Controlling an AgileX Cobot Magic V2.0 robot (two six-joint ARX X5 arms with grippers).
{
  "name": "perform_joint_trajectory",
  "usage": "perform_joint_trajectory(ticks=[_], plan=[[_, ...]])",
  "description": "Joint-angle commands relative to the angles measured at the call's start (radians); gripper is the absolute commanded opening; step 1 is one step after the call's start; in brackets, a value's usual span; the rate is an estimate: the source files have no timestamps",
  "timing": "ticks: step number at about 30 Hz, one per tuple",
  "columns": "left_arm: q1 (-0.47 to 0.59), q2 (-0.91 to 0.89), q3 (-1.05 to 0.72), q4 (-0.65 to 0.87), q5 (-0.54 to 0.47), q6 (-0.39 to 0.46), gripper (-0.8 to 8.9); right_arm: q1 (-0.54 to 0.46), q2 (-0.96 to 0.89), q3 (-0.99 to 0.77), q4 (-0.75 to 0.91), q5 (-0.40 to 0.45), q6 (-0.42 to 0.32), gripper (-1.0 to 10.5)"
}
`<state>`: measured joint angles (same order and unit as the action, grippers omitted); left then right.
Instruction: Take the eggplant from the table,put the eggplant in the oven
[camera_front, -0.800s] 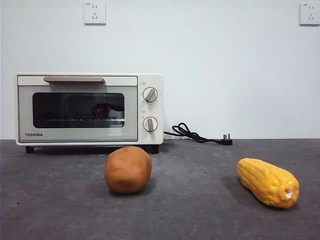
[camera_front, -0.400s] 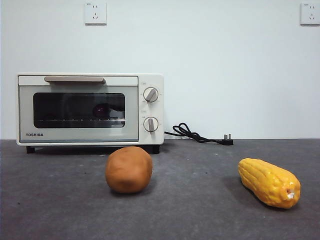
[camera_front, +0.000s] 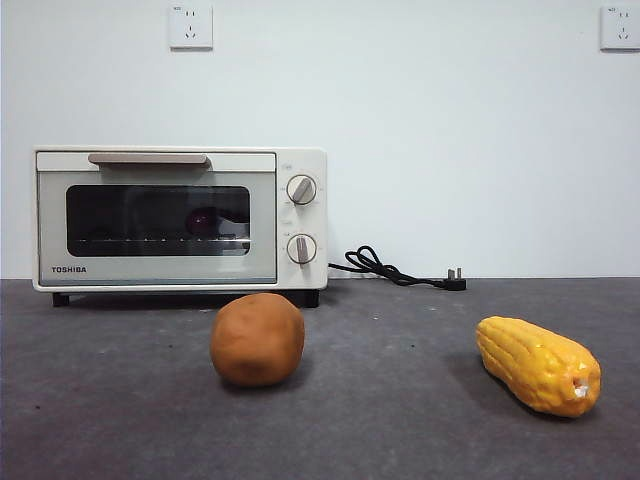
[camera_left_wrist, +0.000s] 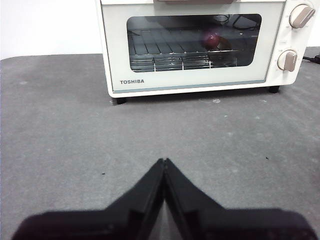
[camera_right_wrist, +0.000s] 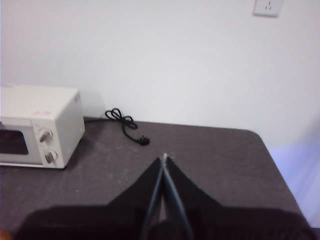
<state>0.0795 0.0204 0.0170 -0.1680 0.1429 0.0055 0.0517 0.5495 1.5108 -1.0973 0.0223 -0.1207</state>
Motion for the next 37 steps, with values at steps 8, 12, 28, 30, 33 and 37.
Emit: perform_joint_trajectory(ticks=[8, 12, 28, 30, 33, 37], plan=[[0.002, 0.002, -0.009, 0.01, 0.002, -0.009, -0.04, -0.007, -0.248, -0.576, 0.344, -0.014, 0.05, 0.0], [0.002, 0.002, -0.009, 0.01, 0.002, -0.009, -0.04, -0.006, -0.325, -0.77, 0.475, -0.015, 0.05, 0.0], [0.002, 0.002, -0.009, 0.01, 0.002, -0.009, -0.04, -0.006, -0.541, -1.314, 0.914, -0.015, 0.13, 0.0], [0.002, 0.004, -0.009, 0.01, 0.002, -0.009, -0.04, -0.006, -0.542, -1.34, 0.914, -0.014, 0.144, 0.0], [0.002, 0.011, -0.009, 0.01, 0.002, -0.009, -0.04, -0.006, -0.542, -1.371, 0.901, -0.015, 0.145, 0.0], [0.002, 0.013, -0.009, 0.01, 0.002, -0.009, -0.04, -0.006, -0.542, -1.415, 0.902, -0.015, 0.146, 0.0]])
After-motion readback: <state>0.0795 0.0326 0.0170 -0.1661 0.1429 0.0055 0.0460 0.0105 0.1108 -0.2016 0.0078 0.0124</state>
